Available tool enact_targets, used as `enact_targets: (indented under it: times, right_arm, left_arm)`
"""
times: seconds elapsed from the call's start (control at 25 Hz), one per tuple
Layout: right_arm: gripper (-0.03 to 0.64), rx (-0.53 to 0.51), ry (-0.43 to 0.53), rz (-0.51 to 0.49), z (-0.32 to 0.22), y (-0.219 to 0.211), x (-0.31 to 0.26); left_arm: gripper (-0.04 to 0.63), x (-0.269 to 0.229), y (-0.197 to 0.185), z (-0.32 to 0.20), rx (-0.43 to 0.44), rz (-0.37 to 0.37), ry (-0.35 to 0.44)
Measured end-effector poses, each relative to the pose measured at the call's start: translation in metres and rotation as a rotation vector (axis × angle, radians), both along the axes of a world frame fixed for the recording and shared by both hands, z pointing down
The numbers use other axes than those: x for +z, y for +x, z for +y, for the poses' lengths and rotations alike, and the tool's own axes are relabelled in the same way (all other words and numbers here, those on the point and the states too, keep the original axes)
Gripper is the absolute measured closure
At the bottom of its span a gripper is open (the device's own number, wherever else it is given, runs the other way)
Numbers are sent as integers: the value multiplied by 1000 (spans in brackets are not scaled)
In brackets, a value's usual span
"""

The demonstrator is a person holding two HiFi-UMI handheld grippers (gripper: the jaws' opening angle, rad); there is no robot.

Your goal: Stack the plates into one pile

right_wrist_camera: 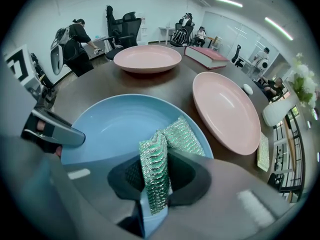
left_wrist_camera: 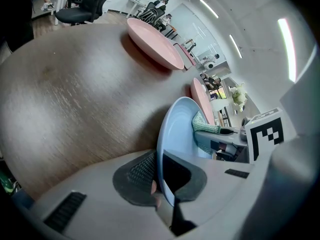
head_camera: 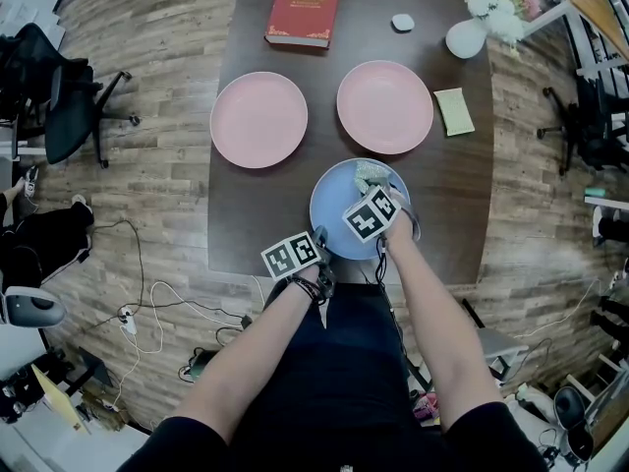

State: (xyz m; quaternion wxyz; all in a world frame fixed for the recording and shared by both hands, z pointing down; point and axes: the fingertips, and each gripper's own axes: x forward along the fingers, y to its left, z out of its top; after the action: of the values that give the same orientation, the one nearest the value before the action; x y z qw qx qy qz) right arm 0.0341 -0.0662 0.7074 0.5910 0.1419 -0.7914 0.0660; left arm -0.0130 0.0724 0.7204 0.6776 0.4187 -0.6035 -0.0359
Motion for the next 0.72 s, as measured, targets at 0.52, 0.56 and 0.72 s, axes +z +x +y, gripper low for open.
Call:
enact_targets:
  times: [0.52,0.56,0.72]
  right_arm:
    - [534,114,0,46,-4,25,0]
    - [534,124,-2,48,-4,27,0]
    - [534,153,-6,49,-1,34,-1]
  left_arm:
    - [584,-1,0,0,-15,-7,-7]
    - [584,0,0,0,-16,-7,-7]
    - [584,-2,0,0,-12,-8,-6]
